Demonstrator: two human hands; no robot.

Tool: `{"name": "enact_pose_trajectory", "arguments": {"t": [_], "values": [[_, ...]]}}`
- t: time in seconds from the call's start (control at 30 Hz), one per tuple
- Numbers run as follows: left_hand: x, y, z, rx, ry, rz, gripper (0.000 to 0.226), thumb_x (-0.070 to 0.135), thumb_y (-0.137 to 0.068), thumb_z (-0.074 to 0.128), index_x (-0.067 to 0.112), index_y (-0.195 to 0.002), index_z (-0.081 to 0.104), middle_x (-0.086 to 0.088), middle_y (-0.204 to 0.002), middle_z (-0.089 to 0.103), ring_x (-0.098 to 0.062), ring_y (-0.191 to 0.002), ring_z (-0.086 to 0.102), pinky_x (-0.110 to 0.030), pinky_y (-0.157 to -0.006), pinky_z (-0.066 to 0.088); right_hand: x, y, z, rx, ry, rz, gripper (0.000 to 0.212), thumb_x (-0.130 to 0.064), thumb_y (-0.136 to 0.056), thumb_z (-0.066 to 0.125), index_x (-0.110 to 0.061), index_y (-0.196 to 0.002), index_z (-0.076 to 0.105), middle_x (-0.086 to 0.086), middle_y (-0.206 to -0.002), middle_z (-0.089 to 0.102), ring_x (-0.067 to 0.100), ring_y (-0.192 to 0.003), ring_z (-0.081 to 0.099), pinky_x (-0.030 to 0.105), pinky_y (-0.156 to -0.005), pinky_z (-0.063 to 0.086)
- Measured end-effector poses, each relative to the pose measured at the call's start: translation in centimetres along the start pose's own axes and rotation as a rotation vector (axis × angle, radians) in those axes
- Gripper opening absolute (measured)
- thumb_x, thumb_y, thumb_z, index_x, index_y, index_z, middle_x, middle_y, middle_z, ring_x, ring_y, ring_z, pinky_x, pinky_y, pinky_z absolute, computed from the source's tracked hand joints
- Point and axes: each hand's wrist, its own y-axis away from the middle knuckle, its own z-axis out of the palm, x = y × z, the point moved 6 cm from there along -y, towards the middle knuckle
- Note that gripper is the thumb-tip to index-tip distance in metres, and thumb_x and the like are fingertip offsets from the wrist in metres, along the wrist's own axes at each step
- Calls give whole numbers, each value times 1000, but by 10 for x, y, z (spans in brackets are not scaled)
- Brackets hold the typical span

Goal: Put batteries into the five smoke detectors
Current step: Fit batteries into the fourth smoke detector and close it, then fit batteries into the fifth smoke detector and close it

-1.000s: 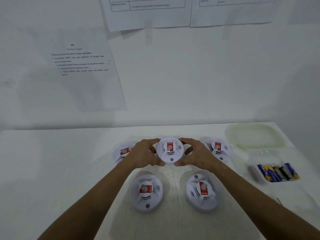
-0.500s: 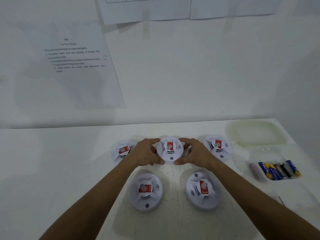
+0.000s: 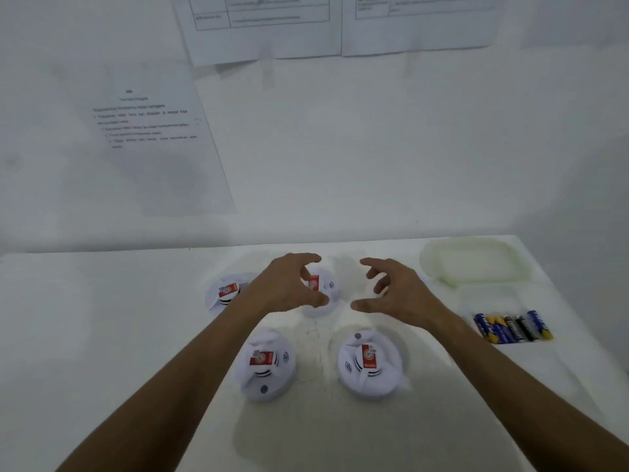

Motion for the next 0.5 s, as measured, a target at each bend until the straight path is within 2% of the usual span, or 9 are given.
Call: {"name": "enact_pose_trajectory", "arguments": {"t": [0.07, 0.13, 0.17, 0.23, 0.3, 0.37, 0.5], "values": [[23, -7, 12, -10, 15, 34, 82, 42, -69, 83, 32, -141, 44, 7, -114, 59, -12, -88, 65, -15, -61, 45, 7, 9, -24, 33, 16, 13, 82, -30, -64, 92, -25, -136, 54, -4, -113, 58, 10, -86, 59, 15, -72, 49], [43, -15, 29, -24, 26, 70, 85, 45, -67, 84, 33, -141, 43, 6, -119, 57, -12, -92, 64, -17, -57, 44, 18, 18, -47, 65, 24, 24, 81, -26, -62, 94, -24, -133, 56, 0, -115, 60, 11, -87, 59, 11, -69, 46], [53, -19, 37, -29, 24, 83, 87, 46, -66, 85, 32, -141, 43, 5, -121, 57, -12, -96, 62, -18, -59, 44, 25, 22, -58, 75, 31, 37, 81, -26, -61, 95, -24, -133, 57, 0, -116, 61, 9, -87, 58, 9, -68, 45], [68, -28, 53, -37, 13, 100, 88, 43, -66, 85, 29, -142, 43, 4, -125, 56, -12, -98, 59, -22, -74, 48, 40, 27, -76, 65, 38, 73, 84, -26, -61, 95, -24, -135, 55, -2, -119, 59, 3, -88, 56, 8, -67, 45], [79, -36, 66, -46, -12, 103, 88, 39, -68, 85, 25, -143, 42, 0, -130, 55, -11, -95, 56, -26, -85, 46, 51, 29, -86, 30, 74, 97, 91, -27, -61, 95, -22, -140, 50, -3, -125, 57, 5, -94, 55, 11, -75, 44], [84, -43, 76, -60, -39, 87, 89, 37, -69, 85, 22, -144, 40, -2, -135, 52, -12, -97, 54, -25, -88, 42, 58, 26, -88, -15, 118, 107, 97, -27, -61, 94, -20, -145, 45, -1, -133, 54, 9, -105, 52, 19, -83, 44], [82, -54, 92, -119, -87, 56, 77, 31, -70, 86, 16, -136, 49, -4, -131, 57, -20, -117, 52, -23, -91, 36, 60, 6, -84, -132, 195, 71, 105, -30, -61, 95, -20, -149, 38, 1, -146, 46, 15, -119, 51, 25, -93, 47]]}}
